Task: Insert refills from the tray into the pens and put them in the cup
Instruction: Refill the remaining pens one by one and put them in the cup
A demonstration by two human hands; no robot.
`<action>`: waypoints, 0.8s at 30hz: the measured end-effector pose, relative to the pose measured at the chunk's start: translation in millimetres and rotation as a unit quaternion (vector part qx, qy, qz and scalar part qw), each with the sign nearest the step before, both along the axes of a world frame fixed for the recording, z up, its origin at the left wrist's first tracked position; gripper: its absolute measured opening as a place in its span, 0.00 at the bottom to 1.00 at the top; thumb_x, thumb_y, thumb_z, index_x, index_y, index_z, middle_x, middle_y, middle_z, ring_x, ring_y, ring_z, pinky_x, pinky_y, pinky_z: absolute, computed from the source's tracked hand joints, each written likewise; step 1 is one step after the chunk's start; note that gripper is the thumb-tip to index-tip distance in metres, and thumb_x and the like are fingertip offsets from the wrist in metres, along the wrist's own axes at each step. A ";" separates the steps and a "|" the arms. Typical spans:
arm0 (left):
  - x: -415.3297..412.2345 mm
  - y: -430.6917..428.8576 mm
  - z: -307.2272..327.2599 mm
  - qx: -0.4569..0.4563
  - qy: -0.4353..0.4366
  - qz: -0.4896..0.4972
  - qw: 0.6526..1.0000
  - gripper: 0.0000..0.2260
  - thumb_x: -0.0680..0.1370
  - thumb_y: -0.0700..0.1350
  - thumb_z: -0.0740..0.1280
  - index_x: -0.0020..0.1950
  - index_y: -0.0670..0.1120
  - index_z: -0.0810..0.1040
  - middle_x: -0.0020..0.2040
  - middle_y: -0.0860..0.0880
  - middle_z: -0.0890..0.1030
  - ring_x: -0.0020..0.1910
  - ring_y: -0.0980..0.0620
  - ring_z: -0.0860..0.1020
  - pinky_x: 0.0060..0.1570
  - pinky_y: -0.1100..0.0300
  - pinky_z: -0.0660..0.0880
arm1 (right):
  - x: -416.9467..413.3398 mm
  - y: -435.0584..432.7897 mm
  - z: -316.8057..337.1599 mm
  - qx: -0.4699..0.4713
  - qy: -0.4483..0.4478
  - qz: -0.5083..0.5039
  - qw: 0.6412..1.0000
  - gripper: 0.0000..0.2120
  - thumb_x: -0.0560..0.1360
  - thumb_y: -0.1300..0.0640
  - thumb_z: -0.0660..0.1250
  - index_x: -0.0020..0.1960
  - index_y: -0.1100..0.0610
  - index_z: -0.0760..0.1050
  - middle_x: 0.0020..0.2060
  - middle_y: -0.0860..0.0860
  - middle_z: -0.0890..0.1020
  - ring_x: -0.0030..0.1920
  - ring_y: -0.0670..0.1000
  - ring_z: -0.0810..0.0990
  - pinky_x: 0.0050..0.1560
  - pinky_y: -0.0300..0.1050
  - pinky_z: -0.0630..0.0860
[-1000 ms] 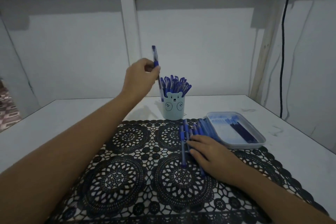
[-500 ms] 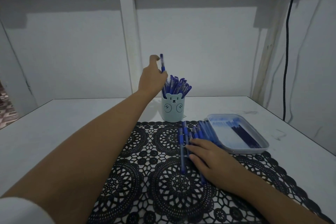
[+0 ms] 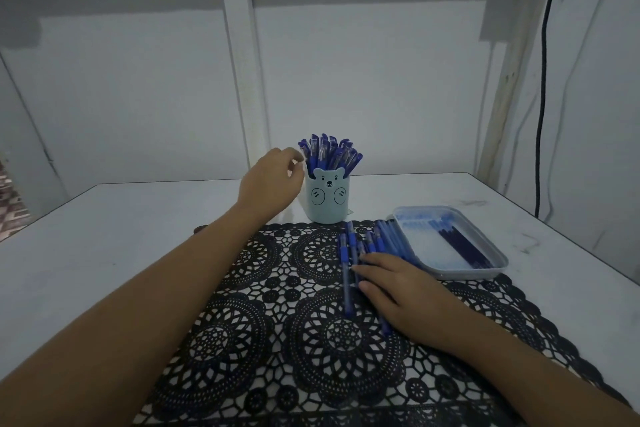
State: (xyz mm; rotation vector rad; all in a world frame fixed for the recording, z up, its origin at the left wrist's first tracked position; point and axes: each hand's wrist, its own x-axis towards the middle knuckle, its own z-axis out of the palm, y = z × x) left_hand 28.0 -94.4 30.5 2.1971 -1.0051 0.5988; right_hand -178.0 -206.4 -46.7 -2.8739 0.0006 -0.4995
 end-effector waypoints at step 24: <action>-113.6 26.2 -52.9 0.299 0.054 0.062 0.951 0.10 0.78 0.50 0.57 0.53 0.45 0.70 0.48 0.48 0.71 0.42 0.51 0.72 0.38 0.57 0.68 | -5.3 3.0 6.9 0.022 -0.037 -0.030 0.999 0.15 0.79 0.54 0.56 0.63 0.55 0.74 0.60 0.49 0.75 0.59 0.46 0.72 0.59 0.35 0.65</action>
